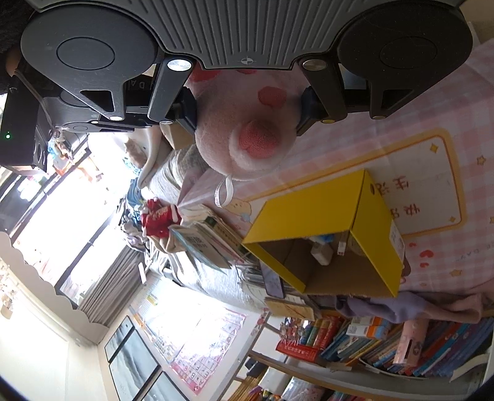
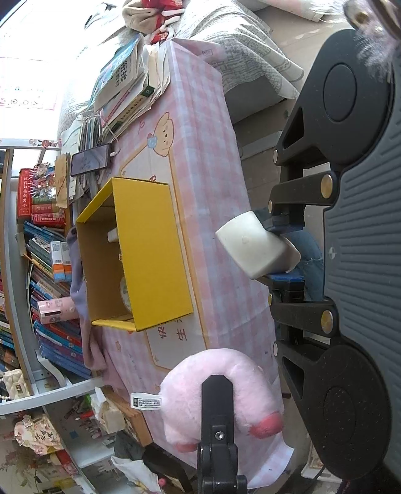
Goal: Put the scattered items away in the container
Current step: 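Lift and carry the sponge block and plush pig over the yellow box with both tools, then lower both tools into the yellow box and open both grippers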
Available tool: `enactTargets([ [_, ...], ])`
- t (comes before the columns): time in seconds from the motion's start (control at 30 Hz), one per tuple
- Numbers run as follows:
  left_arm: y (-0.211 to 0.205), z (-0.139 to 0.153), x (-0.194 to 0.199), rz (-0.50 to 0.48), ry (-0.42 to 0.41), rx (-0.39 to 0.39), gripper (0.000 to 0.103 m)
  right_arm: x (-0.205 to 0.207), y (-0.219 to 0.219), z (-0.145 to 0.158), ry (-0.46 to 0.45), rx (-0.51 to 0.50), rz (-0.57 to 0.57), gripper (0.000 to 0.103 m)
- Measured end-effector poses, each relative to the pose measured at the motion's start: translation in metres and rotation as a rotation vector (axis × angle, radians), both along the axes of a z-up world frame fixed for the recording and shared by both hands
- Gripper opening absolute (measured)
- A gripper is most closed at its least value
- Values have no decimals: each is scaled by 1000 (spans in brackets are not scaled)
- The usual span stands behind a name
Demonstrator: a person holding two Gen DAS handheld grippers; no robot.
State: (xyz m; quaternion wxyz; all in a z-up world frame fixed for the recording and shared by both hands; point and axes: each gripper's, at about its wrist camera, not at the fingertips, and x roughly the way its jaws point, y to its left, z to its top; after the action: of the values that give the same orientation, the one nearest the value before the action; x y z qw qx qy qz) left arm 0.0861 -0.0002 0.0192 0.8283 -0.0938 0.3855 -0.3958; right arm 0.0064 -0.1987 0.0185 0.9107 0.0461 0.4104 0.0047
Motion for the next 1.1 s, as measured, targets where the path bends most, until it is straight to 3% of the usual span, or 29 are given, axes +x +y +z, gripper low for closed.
enactTargets([
  [0.27,-3,7,20,46,-34,4,62,34,0,3,-23,-4,64,23],
  [0.67,-42,21,61,79,-98,27,62,94,-28,20,-109,-20,163,23],
  [1.1,-86,40,119,291,-176,72,62,189,-80,37,-194,-25,346,23],
])
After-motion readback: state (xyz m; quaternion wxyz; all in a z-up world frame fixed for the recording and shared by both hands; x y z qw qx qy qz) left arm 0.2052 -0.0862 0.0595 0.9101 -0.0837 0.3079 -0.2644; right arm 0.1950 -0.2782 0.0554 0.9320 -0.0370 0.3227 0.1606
